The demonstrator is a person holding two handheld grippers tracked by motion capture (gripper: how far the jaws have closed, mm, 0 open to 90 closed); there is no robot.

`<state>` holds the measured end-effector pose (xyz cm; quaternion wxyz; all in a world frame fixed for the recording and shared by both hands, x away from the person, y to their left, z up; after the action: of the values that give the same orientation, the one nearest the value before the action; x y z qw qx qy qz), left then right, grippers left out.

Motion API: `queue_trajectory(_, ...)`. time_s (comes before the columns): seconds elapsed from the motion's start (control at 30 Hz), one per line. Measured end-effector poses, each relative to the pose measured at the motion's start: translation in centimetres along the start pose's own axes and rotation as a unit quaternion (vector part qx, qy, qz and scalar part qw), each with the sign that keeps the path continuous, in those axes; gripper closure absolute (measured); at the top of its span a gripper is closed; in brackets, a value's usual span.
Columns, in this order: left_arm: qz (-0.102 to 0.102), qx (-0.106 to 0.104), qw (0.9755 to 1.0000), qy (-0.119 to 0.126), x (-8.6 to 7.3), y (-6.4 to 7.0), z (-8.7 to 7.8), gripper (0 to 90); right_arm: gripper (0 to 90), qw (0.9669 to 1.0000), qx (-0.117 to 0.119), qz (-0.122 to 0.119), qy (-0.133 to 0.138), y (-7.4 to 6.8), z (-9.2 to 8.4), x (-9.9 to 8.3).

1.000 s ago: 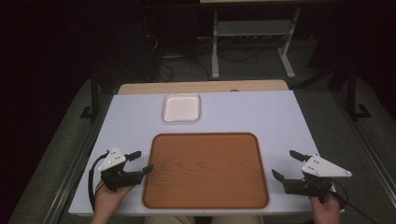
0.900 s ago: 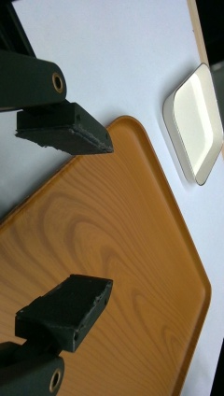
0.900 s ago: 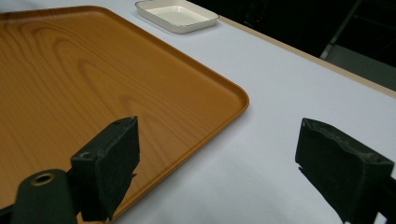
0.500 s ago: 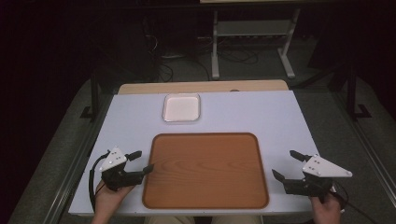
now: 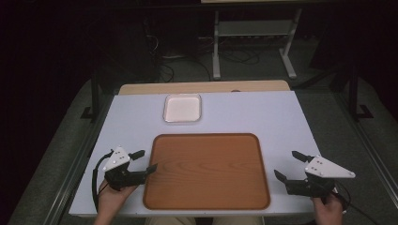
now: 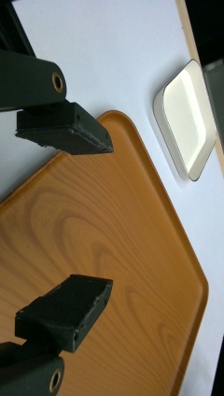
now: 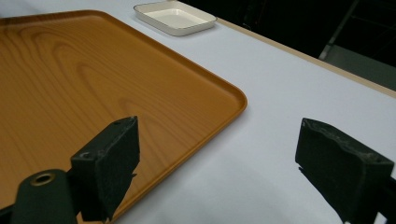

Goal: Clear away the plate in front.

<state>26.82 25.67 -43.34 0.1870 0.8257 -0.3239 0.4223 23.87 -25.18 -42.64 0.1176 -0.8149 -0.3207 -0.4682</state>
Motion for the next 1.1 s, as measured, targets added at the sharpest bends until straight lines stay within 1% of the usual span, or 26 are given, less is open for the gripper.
queue_trajectory(0.1,0.004,0.002,1.0000,0.000,0.3,0.1,0.1,28.6,13.0,1.0000,-0.002,0.002,0.001,0.1,0.0,0.0)
queue_trajectory(0.23,0.006,-0.003,1.0000,-0.001,0.7,0.2,0.4,28.6,13.0,1.0000,-0.005,0.006,0.000,0.2,0.0,-0.1)
queue_trajectory(0.3,0.009,-0.004,1.0000,-0.001,1.0,0.2,0.5,28.6,13.0,0.9999,-0.005,0.009,0.000,0.3,0.0,-0.1)
queue_trajectory(0.47,0.009,-0.004,0.9999,-0.005,1.7,0.0,1.1,28.6,13.0,0.9999,-0.005,0.012,0.001,0.3,0.0,-0.1)
queue_trajectory(0.6,0.002,-0.007,0.9999,-0.009,2.3,-0.3,1.8,28.6,13.0,0.9999,-0.003,0.016,0.003,0.4,0.0,-0.2)
queue_trajectory(0.67,-0.006,-0.006,0.9999,-0.012,2.7,-0.6,2.2,28.5,13.0,0.9998,-0.002,0.017,0.006,0.4,-0.1,-0.2)
queue_trajectory(0.7,-0.011,-0.003,0.9998,-0.016,2.9,-0.7,2.4,27.7,13.0,0.9998,-0.001,0.018,0.007,0.4,-0.1,-0.2)
queue_trajectory(0.73,-0.015,0.003,0.9997,-0.021,3.1,-0.9,2.6,24.7,13.0,0.9997,0.000,0.021,0.009,0.5,-0.1,-0.2)
queue_trajectory(0.8,-0.022,0.013,0.9992,-0.030,3.4,-1.1,3.0,24.1,13.0,0.9997,0.001,0.023,0.010,0.5,-0.1,-0.2)
queue_trajectory(0.83,-0.033,0.015,0.9989,-0.030,3.7,-1.4,3.3,24.1,13.0,0.9996,0.002,0.025,0.011,0.6,-0.1,-0.3)
queue_trajectory(0.9,-0.036,0.018,0.9987,-0.032,3.8,-1.5,3.5,24.1,13.0,0.9996,0.002,0.025,0.012,0.6,-0.1,-0.3)
queue_trajectory(1.0,-0.046,0.015,0.9980,-0.041,4.2,-1.9,4.0,24.9,13.0,0.9996,0.003,0.026,0.014,0.6,-0.2,-0.3)
queue_trajectory(1.1,-0.050,0.014,0.9974,-0.050,4.6,-2.1,4.6,25.1,13.0,0.9996,0.004,0.025,0.015,0.5,-0.2,-0.3)
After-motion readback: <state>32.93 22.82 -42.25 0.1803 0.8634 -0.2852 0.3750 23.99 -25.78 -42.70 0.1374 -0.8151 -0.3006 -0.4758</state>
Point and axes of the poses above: each handheld gripper's, and its own axes: z roughly forward along the jaws, x roughly out of its top, y roughly to its right, the point moved 3 cm from there along z, roughly forward along the jaws, and after that the axes turned 6 degrees about -y, right-handed, at the moved point
